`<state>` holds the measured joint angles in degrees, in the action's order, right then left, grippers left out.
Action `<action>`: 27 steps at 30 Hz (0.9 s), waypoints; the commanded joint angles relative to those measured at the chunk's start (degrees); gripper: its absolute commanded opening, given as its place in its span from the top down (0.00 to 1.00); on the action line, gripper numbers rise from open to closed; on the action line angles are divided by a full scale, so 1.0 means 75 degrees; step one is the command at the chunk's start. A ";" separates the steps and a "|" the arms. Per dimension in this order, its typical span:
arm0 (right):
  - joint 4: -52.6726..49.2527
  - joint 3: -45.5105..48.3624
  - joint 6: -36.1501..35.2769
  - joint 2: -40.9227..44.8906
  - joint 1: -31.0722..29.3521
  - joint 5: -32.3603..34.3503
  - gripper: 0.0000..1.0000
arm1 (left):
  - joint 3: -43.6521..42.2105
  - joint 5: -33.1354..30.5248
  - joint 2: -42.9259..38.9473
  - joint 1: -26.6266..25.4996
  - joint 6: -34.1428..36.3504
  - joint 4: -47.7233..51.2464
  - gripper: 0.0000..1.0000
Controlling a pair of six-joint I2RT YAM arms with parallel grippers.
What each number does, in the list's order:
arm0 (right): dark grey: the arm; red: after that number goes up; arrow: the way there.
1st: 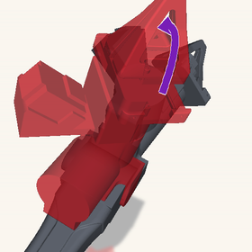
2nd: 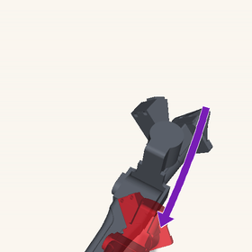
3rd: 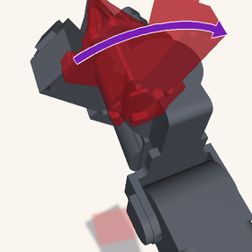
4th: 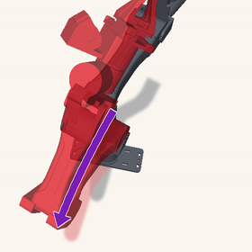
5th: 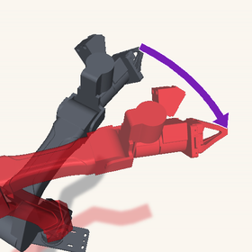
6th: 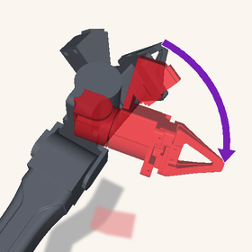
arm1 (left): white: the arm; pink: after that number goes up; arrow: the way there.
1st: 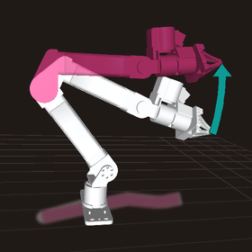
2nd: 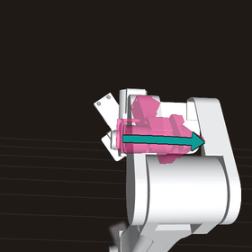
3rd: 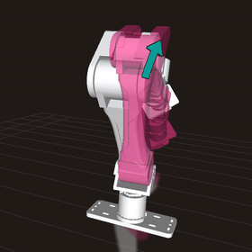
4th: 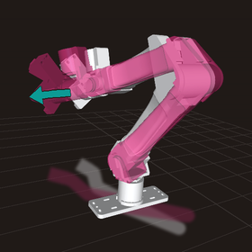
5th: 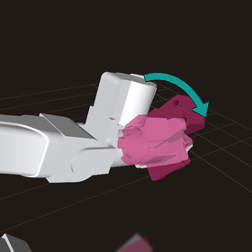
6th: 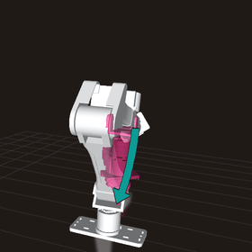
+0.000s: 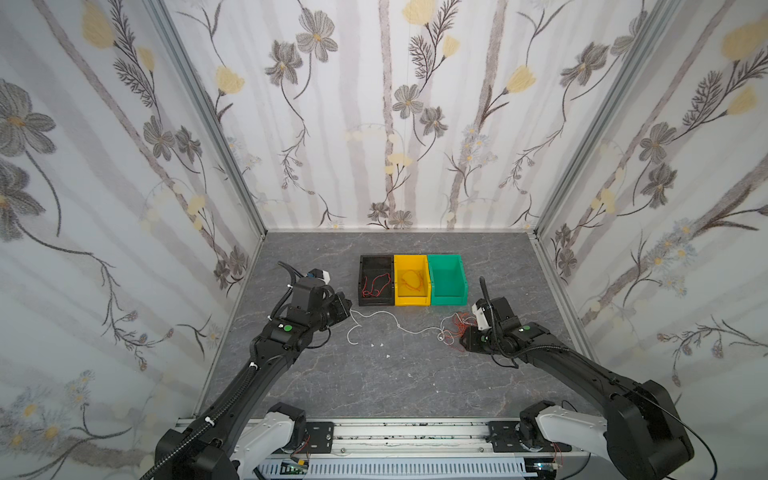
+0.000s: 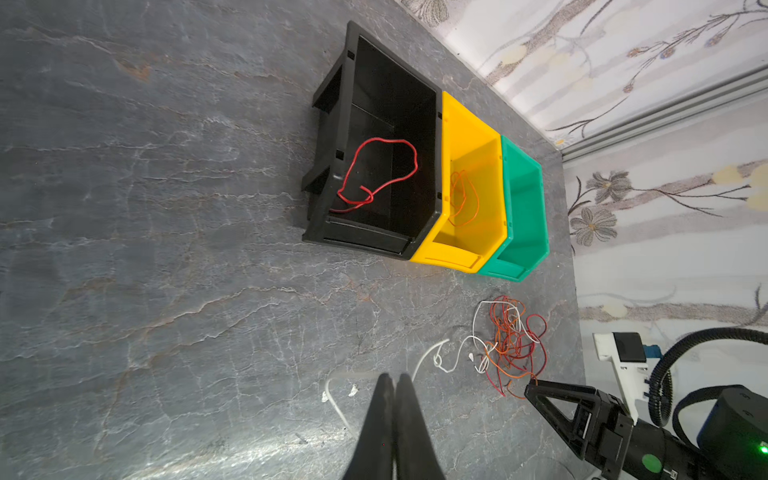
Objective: Untangle the cables
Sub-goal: 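Pull the white wire back toward the robot with left while right holds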
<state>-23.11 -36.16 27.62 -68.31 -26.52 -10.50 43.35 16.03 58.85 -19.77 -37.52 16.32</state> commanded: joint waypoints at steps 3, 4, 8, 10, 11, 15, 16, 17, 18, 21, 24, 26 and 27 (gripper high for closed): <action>0.0275 -0.0606 -0.0416 -0.0134 -0.0666 -0.0147 0.50 | 0.0136 0.0241 0.0209 -0.0237 -0.0082 -0.0550 1.00; 0.0326 -0.0714 -0.0453 -0.0189 -0.0710 -0.0147 0.51 | 0.0143 0.0238 0.0233 -0.0278 -0.0094 -0.0603 1.00; 0.0255 -0.1243 -0.0716 -0.0539 -0.0745 -0.0205 0.53 | 0.0227 0.0264 0.0274 -0.0409 -0.0141 -0.0688 1.00; 0.0298 -0.1490 -0.0911 -0.0882 -0.0756 -0.0312 0.49 | 0.0285 0.0273 0.0220 -0.0422 -0.0165 -0.0691 1.00; 0.0218 -0.1640 -0.0978 -0.1106 -0.0756 -0.0299 0.49 | 0.0315 0.0265 0.0179 -0.0428 -0.0176 -0.0687 1.00; 0.0167 -0.2122 -0.1139 -0.1952 -0.0823 -0.0422 0.47 | 0.0482 0.0287 0.0043 -0.0423 -0.0213 -0.0623 1.00; 0.0278 -0.2180 -0.1148 -0.2135 -0.0829 -0.0490 0.47 | 0.0539 0.0299 0.0029 -0.0422 -0.0224 -0.0617 1.00; 0.0325 -0.2248 -0.1158 -0.2302 -0.0852 -0.0503 0.47 | 0.0585 0.0310 0.0008 -0.0423 -0.0234 -0.0613 1.00; 0.0305 -0.2256 -0.1163 -0.2481 -0.0867 -0.0439 0.47 | 0.0626 0.0311 -0.0001 -0.0423 -0.0242 -0.0609 1.00; 0.0219 -0.2574 -0.1103 -0.2821 -0.0919 -0.0203 0.47 | 0.0765 0.0334 -0.0024 -0.0423 -0.0271 -0.0586 1.00; 0.0388 -0.2551 -0.1010 -0.2999 -0.0917 -0.0264 0.47 | 0.0925 0.0346 -0.0053 -0.0423 -0.0271 -0.0528 1.00; 0.0509 -0.2509 -0.1022 -0.3106 -0.0930 -0.0297 0.48 | 0.1008 0.0353 -0.0082 -0.0423 -0.0296 -0.0527 1.00; 0.0531 -0.2491 -0.1034 -0.3107 -0.0948 -0.0262 0.48 | 0.1071 0.0358 -0.0099 -0.0418 -0.0306 -0.0521 1.00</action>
<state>-21.06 -54.92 19.90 -91.20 -33.41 -12.69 50.26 18.26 58.48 -22.98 -39.20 13.54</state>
